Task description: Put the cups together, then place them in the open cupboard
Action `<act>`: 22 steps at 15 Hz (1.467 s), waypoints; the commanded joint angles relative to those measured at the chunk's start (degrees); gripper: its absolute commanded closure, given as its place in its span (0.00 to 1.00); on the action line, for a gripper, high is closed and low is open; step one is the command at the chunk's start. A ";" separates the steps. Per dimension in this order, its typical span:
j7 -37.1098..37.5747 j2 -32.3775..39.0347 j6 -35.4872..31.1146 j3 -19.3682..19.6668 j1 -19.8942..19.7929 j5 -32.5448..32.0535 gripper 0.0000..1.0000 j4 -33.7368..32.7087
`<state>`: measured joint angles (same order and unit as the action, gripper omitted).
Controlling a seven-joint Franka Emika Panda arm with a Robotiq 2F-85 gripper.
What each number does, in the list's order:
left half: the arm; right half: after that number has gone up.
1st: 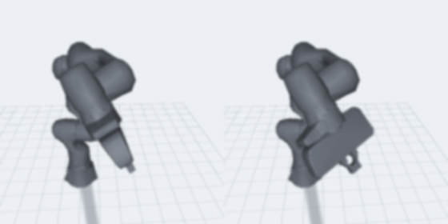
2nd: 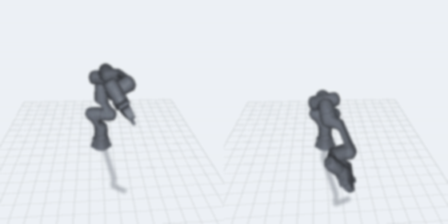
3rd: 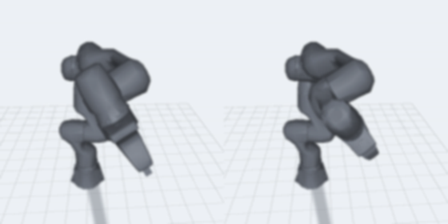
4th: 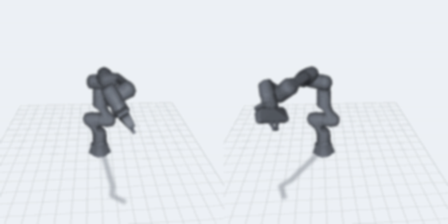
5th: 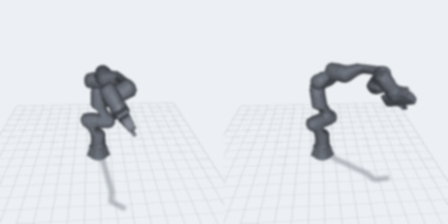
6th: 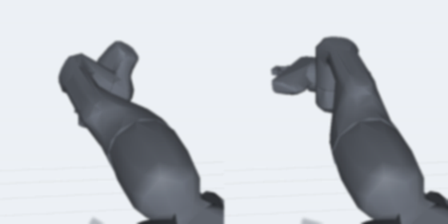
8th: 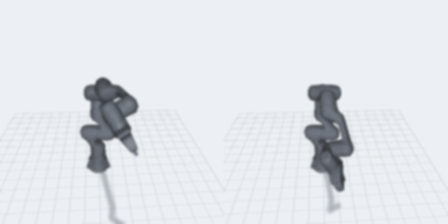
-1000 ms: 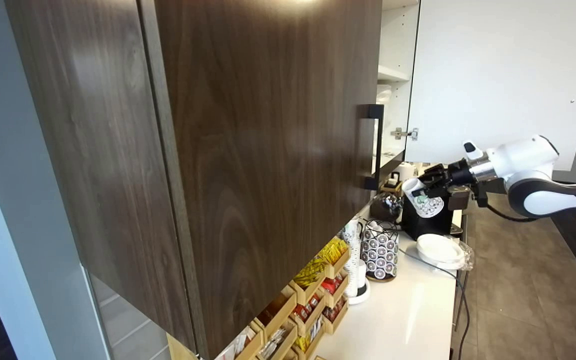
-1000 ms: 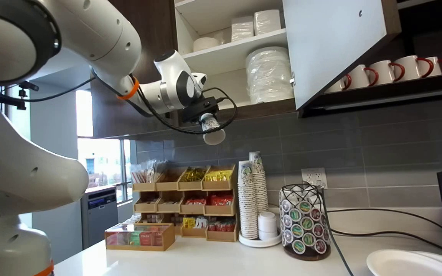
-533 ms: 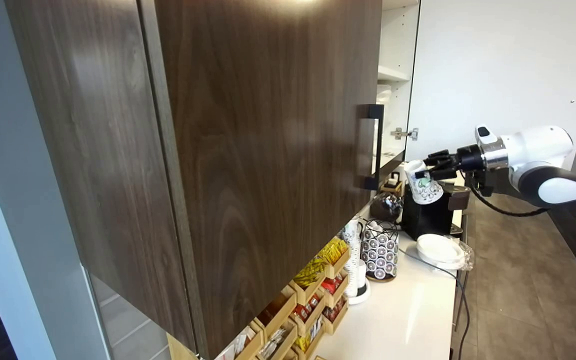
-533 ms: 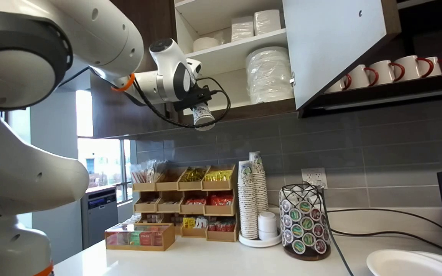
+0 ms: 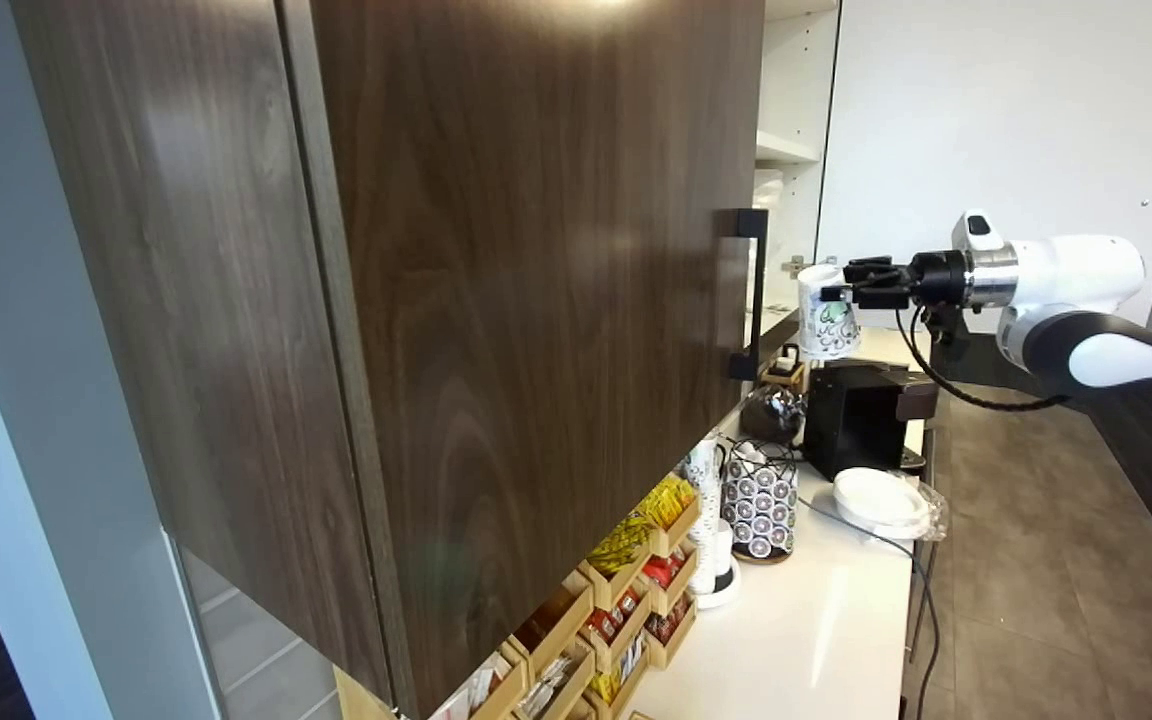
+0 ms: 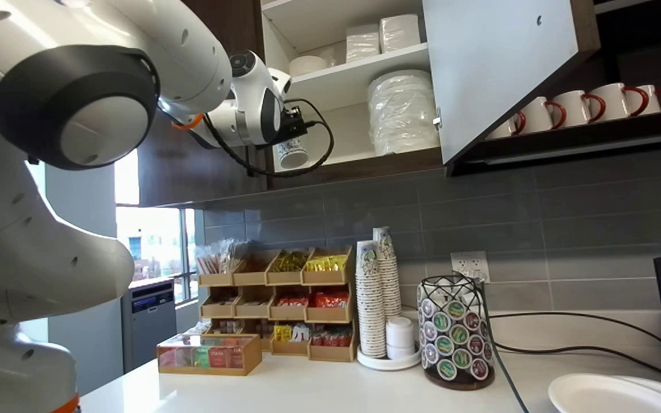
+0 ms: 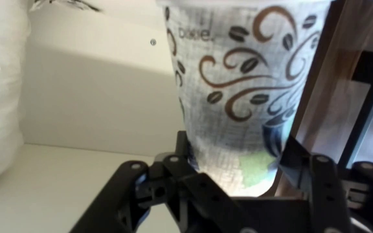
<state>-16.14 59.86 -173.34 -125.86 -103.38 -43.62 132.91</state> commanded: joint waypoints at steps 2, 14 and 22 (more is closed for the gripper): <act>1.84 -5.21 -9.21 1.61 3.49 1.81 0.57 -4.31; 1.97 -25.40 -29.25 17.53 18.95 15.78 0.57 -14.53; 5.06 -38.21 -26.24 23.89 21.43 24.11 0.07 -18.51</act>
<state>-14.18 28.35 -200.58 -103.74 -81.73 -22.26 116.57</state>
